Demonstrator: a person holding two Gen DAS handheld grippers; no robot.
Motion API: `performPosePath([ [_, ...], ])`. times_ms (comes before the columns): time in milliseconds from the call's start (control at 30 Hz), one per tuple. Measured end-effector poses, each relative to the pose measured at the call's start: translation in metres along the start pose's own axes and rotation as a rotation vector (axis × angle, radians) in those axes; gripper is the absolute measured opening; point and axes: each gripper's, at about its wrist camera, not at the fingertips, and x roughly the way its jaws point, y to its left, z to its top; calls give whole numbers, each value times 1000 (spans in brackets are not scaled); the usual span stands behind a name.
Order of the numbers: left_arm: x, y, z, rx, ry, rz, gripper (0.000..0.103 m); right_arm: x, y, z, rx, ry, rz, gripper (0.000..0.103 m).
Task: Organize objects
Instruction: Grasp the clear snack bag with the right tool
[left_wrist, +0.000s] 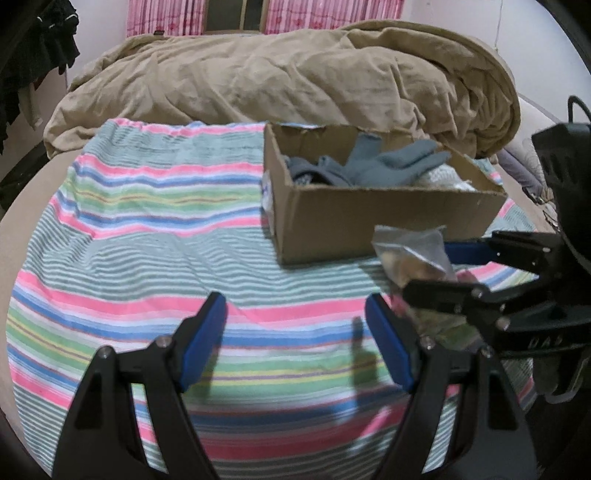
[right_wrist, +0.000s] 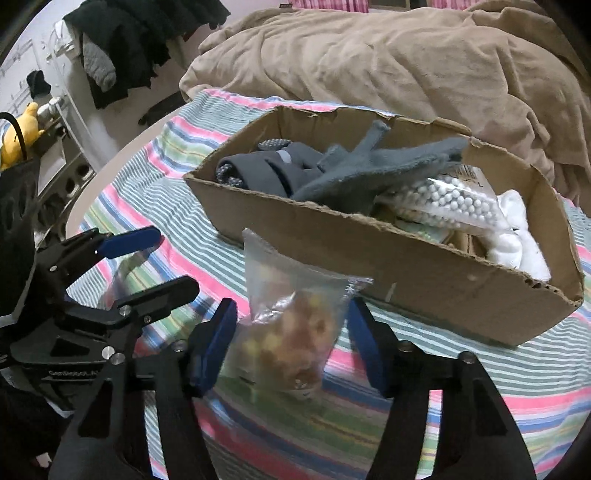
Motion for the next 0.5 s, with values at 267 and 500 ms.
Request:
performPosePath([
  [267, 1, -1, -1, -2, -1, 4, 79, -8, 0, -1, -19, -8, 20, 50],
  [500, -9, -9, 10, -2, -33, -19, 79, -31, -6, 1, -24, -50, 16, 42],
])
